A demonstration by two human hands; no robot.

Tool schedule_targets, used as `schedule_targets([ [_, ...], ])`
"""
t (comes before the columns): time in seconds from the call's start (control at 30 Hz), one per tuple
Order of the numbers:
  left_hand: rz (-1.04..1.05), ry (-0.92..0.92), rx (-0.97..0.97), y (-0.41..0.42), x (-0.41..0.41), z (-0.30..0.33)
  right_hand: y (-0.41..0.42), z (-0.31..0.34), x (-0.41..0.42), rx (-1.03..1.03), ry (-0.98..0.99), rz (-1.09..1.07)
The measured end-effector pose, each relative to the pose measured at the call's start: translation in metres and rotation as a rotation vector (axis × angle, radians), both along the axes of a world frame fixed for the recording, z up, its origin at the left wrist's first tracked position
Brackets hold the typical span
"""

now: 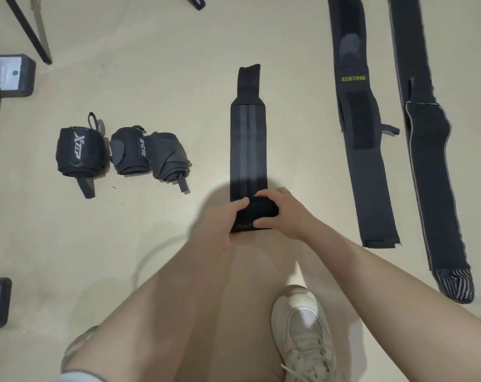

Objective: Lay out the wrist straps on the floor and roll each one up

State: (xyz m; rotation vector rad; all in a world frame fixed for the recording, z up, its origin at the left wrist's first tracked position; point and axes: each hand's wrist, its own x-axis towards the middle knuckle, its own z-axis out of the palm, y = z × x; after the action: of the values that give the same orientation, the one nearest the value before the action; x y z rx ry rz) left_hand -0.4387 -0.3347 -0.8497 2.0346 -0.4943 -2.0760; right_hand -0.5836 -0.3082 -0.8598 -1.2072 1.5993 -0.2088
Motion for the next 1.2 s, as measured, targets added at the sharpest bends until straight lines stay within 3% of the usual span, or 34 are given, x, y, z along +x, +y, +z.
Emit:
schedule_targets([
  [0.23, 0.082, 0.186, 0.132, -0.016, 0.01, 0.016, -0.004, 0.022, 0.002, 0.103, -0.345, -0.307],
  [0.4, -0.061, 0.219, -0.078, -0.04, 0.014, 0.055, -0.02, 0.067, 0.005, 0.018, -0.392, -0.354],
  [0.57, -0.12, 0.28, -0.265, -0.076, 0.018, 0.145, -0.053, 0.154, 0.01, -0.11, -0.471, -0.335],
  [0.8, -0.151, 0.426, -0.532, -0.099, 0.039, 0.249, -0.078, 0.264, 0.023, -0.114, -0.566, -0.306],
  [0.93, -0.06, 0.433, -0.586, -0.084, 0.056, 0.271, -0.083, 0.295, 0.037, -0.005, -0.646, -0.345],
  [1.1, 0.031, 0.478, -0.654, -0.069, 0.076, 0.273, -0.073, 0.301, 0.068, 0.036, -0.612, -0.378],
  [1.2, 0.0, 0.468, -0.693, -0.07, 0.082, 0.277, -0.072, 0.299, 0.074, 0.033, -0.589, -0.527],
])
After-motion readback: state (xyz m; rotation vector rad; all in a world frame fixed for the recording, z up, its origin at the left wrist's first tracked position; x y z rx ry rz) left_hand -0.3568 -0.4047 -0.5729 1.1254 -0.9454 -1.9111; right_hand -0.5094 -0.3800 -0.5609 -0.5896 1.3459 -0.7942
